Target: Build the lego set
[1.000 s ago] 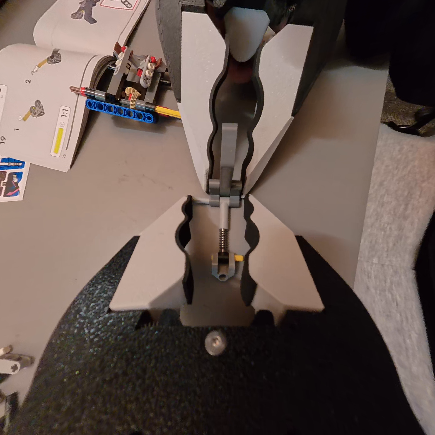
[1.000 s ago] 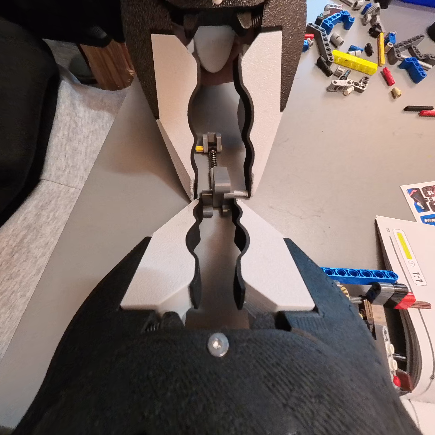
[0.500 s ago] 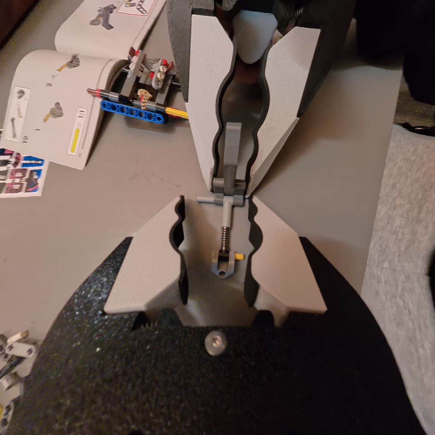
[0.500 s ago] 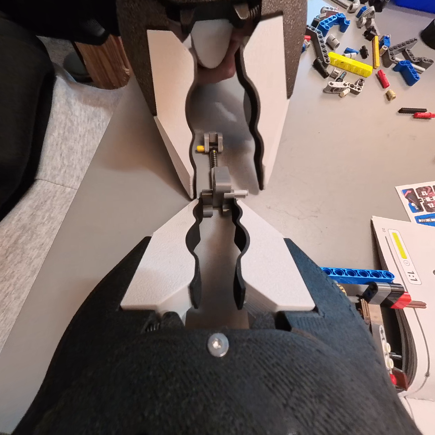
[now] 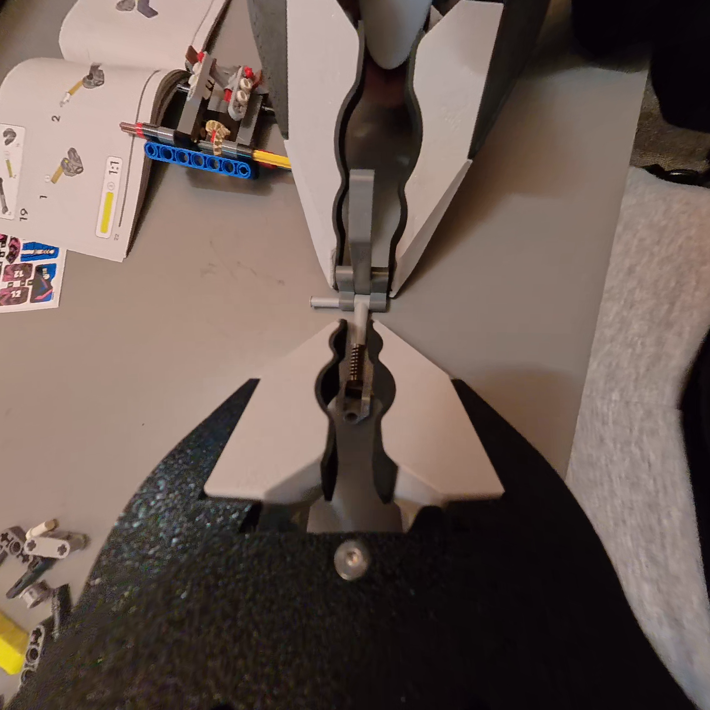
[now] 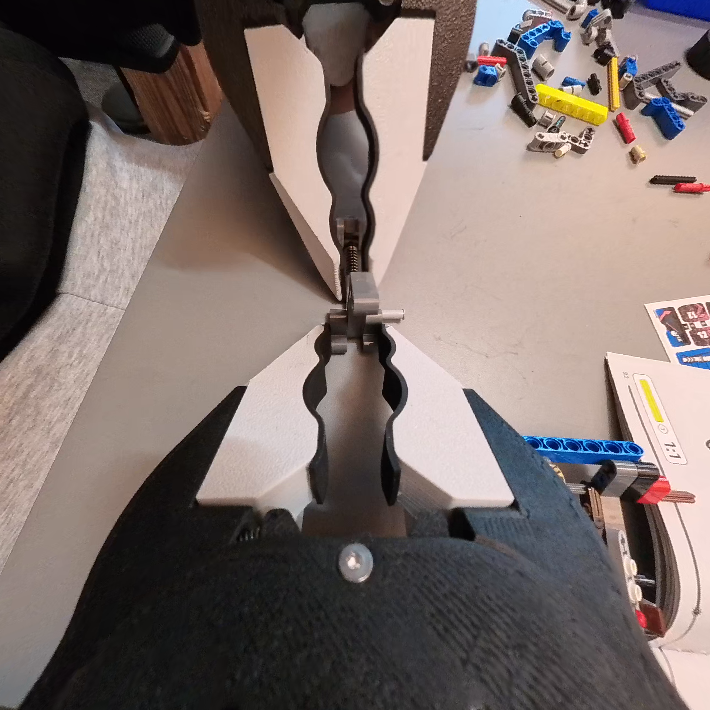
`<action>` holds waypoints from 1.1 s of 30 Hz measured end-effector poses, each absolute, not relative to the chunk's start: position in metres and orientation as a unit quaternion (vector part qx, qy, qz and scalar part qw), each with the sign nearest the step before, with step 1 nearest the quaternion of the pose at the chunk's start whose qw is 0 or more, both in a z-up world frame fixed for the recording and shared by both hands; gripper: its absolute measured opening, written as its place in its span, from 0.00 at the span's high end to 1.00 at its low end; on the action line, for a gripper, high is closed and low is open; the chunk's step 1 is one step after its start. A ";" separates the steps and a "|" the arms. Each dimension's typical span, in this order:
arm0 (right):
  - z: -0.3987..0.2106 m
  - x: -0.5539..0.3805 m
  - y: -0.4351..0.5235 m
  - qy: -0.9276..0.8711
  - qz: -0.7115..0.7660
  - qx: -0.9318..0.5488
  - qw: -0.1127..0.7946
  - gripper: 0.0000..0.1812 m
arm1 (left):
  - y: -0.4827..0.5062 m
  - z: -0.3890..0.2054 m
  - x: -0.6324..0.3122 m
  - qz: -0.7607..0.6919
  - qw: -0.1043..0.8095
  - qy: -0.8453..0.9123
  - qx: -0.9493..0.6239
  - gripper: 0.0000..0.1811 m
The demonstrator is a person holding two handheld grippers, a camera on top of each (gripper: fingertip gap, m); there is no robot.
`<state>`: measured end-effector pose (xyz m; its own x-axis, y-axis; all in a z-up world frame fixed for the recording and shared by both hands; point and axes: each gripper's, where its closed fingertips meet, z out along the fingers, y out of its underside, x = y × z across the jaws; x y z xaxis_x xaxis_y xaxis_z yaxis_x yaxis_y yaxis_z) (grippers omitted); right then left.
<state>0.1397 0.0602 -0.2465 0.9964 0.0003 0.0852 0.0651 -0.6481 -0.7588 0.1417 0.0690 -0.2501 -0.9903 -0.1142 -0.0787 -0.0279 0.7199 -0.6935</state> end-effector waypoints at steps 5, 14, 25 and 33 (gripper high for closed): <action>-0.246 0.140 0.060 -0.018 -0.038 -0.907 0.419 0.87 | 0.071 -0.250 0.141 -0.369 0.059 0.926 -0.044 0.98; -0.246 0.140 0.060 -0.018 -0.039 -0.907 0.419 0.87 | 0.073 -0.249 0.139 -0.368 0.057 0.927 -0.048 0.92; -0.247 0.140 0.060 -0.018 -0.039 -0.907 0.419 0.87 | 0.058 -0.250 0.146 -0.390 0.040 0.917 -0.072 0.68; -0.247 0.140 0.060 -0.017 -0.036 -0.907 0.419 0.87 | 0.057 -0.251 0.144 -0.394 0.029 0.916 -0.073 0.77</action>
<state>0.1398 0.0604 -0.2468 0.9969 0.0011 0.0787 0.0607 -0.6483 -0.7590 0.1444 0.0569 -0.2507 -0.9876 -0.1569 0.0042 -0.1109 0.6785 -0.7262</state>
